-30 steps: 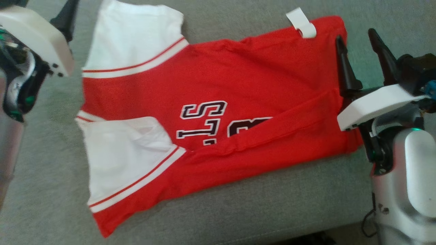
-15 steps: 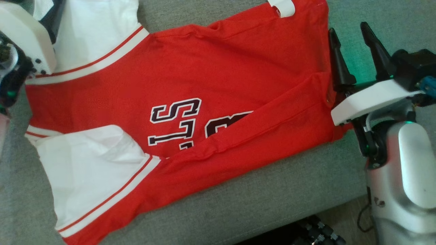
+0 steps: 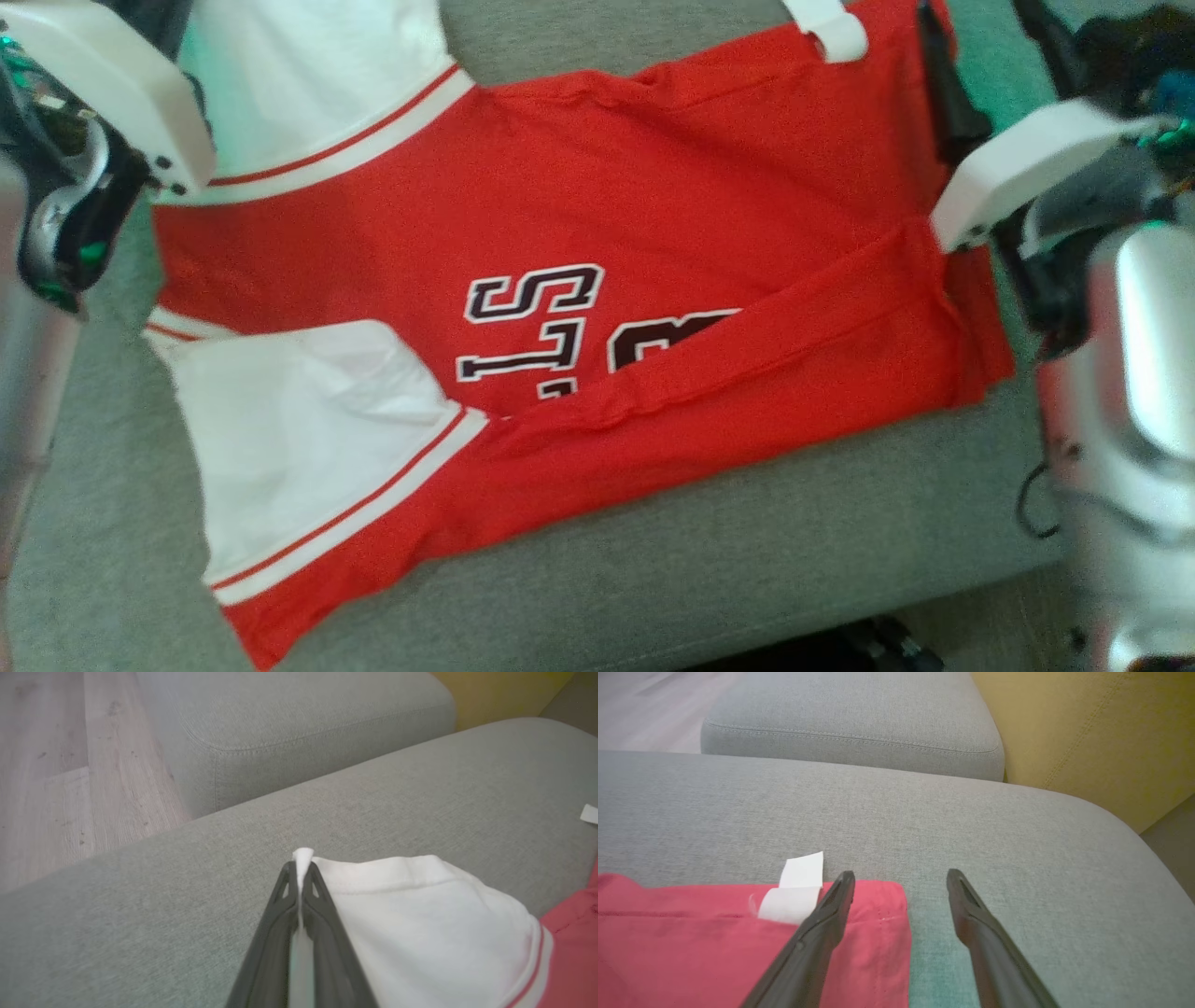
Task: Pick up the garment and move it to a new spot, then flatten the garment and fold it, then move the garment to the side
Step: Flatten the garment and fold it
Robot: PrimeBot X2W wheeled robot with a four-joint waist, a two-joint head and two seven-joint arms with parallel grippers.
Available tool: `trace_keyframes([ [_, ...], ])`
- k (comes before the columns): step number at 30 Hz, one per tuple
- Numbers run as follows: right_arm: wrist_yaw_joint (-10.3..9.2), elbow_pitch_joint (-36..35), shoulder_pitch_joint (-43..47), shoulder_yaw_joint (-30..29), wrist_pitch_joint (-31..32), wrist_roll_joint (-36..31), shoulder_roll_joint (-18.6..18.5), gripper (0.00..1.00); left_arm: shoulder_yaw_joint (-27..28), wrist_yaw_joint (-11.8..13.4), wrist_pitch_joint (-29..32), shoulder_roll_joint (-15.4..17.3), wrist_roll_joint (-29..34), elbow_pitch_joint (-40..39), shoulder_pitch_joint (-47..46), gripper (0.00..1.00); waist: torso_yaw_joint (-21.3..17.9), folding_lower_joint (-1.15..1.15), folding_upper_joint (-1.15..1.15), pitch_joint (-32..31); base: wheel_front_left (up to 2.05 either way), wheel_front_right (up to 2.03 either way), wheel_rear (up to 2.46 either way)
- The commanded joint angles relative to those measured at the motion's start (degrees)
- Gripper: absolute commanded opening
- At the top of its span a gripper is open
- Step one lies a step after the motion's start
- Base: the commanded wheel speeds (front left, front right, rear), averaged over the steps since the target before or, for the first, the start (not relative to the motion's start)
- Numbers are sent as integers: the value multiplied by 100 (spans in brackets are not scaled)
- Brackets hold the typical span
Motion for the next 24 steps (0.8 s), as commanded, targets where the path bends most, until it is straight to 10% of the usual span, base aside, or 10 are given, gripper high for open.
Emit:
trace_keyframes([
  [1, -4, -50, -175, 26, 141, -23, -153, 100, 225, 32, -116, 185, 53, -260, -199, 0, 208, 0, 0, -99, 0, 0, 0],
  [10, -4, 657, -486, 239, 1099, 644, -699, 100, -49, -61, -399, -75, 15, -725, -108, 0, 710, 0, 0, -219, 0, 0, 0],
  [12, -4, 701, -505, 287, 1260, 826, -784, 78, -92, -65, -429, -126, 2, -805, -79, 0, 761, 0, 0, -219, 0, 0, 0],
  [13, -4, 715, -512, 307, 1340, 894, -815, 50, -108, -62, -439, -141, -1, -831, -63, 0, 778, 0, 0, -219, 0, 0, 0],
  [24, -4, 883, -604, 106, 858, 911, -912, 0, -103, -53, -699, -178, -76, -782, 117, 0, 911, 0, 0, -365, 0, 0, 0],
])
